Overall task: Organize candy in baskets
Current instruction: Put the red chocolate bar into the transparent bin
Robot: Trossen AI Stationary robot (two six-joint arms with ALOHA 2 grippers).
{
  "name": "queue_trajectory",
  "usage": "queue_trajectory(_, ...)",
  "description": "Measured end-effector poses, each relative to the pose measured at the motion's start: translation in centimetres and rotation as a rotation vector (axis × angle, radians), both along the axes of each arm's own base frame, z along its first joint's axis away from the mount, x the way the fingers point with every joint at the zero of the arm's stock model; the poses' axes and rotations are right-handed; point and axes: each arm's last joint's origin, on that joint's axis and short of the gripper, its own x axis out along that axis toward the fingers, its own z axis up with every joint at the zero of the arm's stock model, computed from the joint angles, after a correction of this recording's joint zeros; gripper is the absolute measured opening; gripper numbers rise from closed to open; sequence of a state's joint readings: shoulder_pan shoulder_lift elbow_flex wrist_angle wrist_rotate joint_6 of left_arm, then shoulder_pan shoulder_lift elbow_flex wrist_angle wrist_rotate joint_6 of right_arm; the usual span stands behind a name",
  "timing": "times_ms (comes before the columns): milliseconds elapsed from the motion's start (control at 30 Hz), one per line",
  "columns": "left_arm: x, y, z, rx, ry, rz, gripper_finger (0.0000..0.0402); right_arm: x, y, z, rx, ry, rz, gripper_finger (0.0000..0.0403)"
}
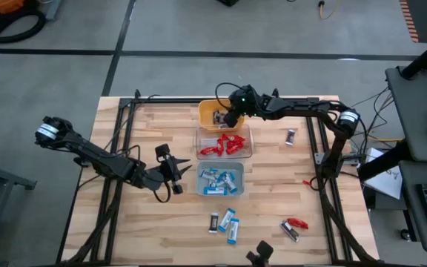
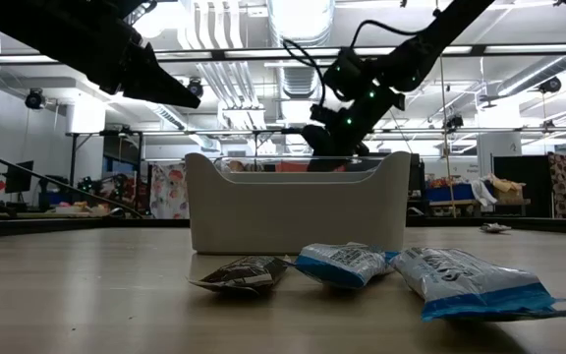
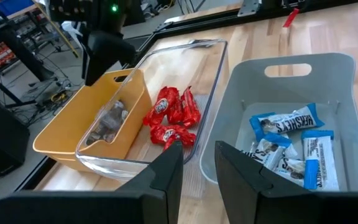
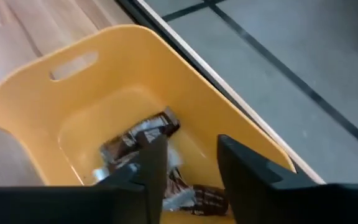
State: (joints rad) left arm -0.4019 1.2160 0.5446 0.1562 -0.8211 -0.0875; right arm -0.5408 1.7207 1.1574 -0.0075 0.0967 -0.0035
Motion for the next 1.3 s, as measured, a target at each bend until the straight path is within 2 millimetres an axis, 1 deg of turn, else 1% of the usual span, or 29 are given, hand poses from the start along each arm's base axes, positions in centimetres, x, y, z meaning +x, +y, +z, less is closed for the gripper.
queue_trajectory(67,0.0,0.0,0.0,0.000,0.000,0.000,0.0077,-0.1,0.0,0.1,0.003,-0.001,-0.005,0.0153)
queue_trajectory(133,0.0,0.0,0.0,-0.002,-0.001,0.000,0.0077,-0.3,0.1,0.6,0.002,-0.005,-0.006,0.0174)
queue_trajectory(300,0.0,0.0,0.0,-0.014,-0.007,0.005,0.0077,-1.9,0.9,3.1,0.022,-0.007,-0.067,0.0205)
queue_trajectory(400,0.0,0.0,0.0,-0.024,-0.013,0.009,0.0078,-3.4,1.7,4.8,0.061,0.013,-0.125,0.0211)
queue_trajectory(533,0.1,0.0,0.1,-0.032,-0.029,0.010,0.0078,-5.8,3.0,6.3,0.124,0.075,-0.220,0.0212)
queue_trajectory(667,0.1,-0.1,0.3,-0.038,-0.045,0.009,0.0078,-7.9,4.2,6.9,0.212,0.146,-0.311,0.0212)
queue_trajectory(767,0.1,-0.1,0.3,-0.038,-0.046,0.009,0.0078,-9.3,5.3,7.1,0.293,0.220,-0.338,0.0212)
queue_trajectory(900,0.1,-0.1,0.3,-0.040,-0.048,0.009,0.0078,-10.7,7.7,7.4,0.506,0.288,-0.293,0.0212)
queue_trajectory(1033,0.2,-0.1,0.3,-0.043,-0.054,0.009,0.0078,-11.4,11.2,8.1,0.683,0.341,-0.195,0.0210)
queue_trajectory(1133,0.2,-0.1,0.4,-0.044,-0.058,0.009,0.0078,-11.7,14.2,8.4,0.733,0.431,-0.105,0.0210)
queue_trajectory(1233,0.2,-0.1,0.4,-0.048,-0.065,0.009,0.0078,-11.8,17.4,8.5,0.722,0.525,0.010,0.0210)
queue_trajectory(1300,0.2,-0.1,0.5,-0.050,-0.071,0.009,0.0078,-11.5,19.7,8.4,0.711,0.555,0.085,0.0210)
